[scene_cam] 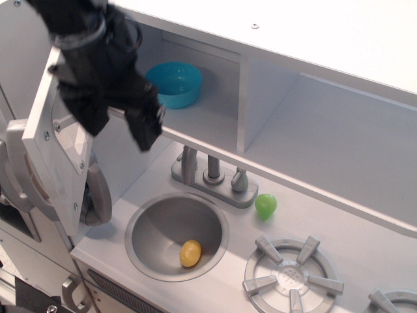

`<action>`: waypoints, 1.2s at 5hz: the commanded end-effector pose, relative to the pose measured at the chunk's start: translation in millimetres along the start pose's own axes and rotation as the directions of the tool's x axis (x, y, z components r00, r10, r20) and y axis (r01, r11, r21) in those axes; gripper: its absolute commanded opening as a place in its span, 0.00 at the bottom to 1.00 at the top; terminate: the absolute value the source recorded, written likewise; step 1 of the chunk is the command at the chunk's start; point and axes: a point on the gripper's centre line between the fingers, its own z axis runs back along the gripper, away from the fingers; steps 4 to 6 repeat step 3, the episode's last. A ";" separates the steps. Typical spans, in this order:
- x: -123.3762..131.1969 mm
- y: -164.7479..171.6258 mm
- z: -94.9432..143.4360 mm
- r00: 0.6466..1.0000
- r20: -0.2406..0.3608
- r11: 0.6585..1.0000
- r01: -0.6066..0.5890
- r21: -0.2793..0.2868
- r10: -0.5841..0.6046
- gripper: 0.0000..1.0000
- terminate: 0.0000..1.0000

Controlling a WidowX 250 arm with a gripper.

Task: Open microwave

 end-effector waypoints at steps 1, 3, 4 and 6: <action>14.2 -3.9 44.9 0.998 0.056 1.000 0.008 -0.030 -0.006 1.00 0.00; 14.2 -3.9 44.9 0.998 0.056 1.000 0.008 -0.030 -0.006 1.00 1.00; 14.2 -3.9 44.9 0.998 0.056 1.000 0.008 -0.030 -0.006 1.00 1.00; 14.2 -3.9 44.9 0.998 0.056 1.000 0.008 -0.030 -0.006 1.00 1.00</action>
